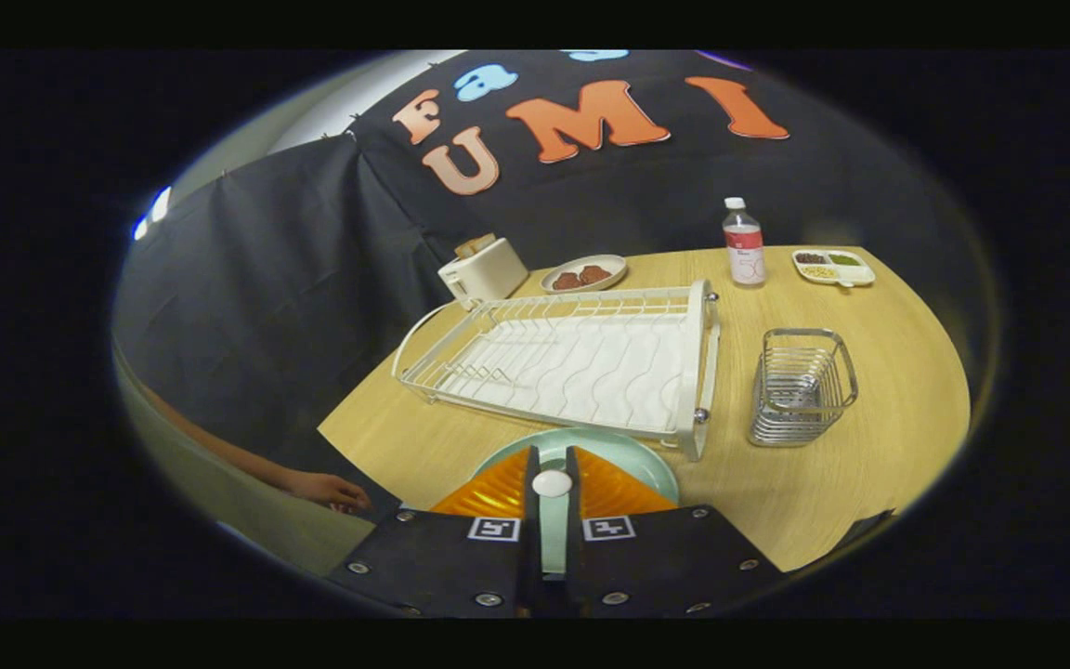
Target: Take the plate from the dish rack, then take the spoon from the basket and place it into the plate.
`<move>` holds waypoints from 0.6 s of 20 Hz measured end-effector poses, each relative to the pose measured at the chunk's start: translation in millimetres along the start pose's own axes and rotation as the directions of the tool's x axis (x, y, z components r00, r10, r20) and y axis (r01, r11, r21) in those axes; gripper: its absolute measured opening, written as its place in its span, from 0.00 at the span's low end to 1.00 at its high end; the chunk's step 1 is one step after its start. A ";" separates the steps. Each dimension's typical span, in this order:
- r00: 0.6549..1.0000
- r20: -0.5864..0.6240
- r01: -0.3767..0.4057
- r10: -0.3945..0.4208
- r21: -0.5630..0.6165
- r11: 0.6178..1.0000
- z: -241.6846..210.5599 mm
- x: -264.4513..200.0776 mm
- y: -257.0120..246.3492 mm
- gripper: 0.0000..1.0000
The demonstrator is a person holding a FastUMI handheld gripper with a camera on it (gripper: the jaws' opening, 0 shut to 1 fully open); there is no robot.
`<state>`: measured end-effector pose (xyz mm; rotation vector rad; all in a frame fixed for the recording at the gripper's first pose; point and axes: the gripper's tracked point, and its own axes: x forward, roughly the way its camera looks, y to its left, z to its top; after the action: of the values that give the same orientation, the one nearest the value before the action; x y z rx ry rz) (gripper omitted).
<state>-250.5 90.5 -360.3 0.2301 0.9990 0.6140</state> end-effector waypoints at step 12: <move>0.996 -0.084 0.030 -0.018 0.134 0.991 -22.4 12.6 -13.7 0.19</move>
<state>-259.2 84.7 -387.5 0.3136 1.1236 0.5378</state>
